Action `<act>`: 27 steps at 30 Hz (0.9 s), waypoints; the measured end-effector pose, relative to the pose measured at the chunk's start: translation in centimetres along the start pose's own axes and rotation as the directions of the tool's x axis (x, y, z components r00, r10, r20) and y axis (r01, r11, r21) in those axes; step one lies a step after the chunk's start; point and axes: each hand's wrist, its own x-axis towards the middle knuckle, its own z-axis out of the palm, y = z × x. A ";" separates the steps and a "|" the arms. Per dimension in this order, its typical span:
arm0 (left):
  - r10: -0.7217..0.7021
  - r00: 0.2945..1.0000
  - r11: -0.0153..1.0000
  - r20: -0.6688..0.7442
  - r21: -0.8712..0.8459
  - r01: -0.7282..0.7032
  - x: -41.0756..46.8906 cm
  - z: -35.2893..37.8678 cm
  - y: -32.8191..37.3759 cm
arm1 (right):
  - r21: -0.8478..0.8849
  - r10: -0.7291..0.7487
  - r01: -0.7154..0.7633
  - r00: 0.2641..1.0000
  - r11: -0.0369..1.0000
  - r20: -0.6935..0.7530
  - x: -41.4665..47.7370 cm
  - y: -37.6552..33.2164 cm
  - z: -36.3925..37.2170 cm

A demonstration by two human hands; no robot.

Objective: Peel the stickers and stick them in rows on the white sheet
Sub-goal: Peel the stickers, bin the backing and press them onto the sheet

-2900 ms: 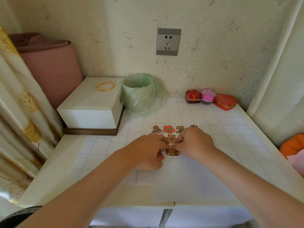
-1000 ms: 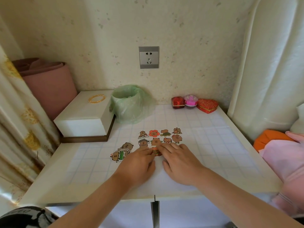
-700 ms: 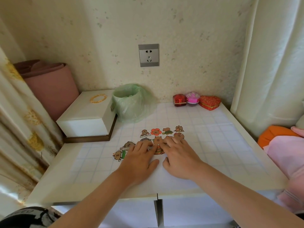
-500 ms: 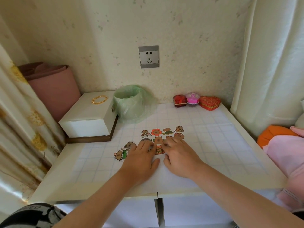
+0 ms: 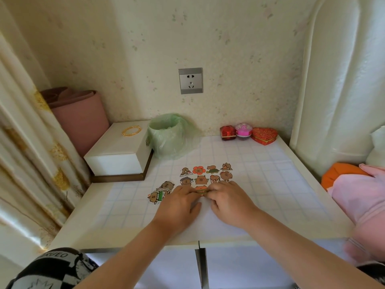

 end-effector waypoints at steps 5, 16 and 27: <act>-0.085 0.995 0.985 0.048 -0.148 0.091 0.4 -1.1 -0.2 | -0.011 0.037 -0.037 0.999 0.999 -0.037 1.2 -0.9 -0.8; -0.380 0.899 0.922 0.219 0.014 0.386 0.2 -7.4 -7.5 | 0.268 0.083 -0.132 0.979 0.954 0.188 7.3 -6.3 -1.2; -0.426 0.864 0.896 0.268 -0.010 0.445 -1.8 -6.8 -9.1 | 0.192 0.058 -0.125 0.945 0.973 0.322 10.5 -9.8 1.3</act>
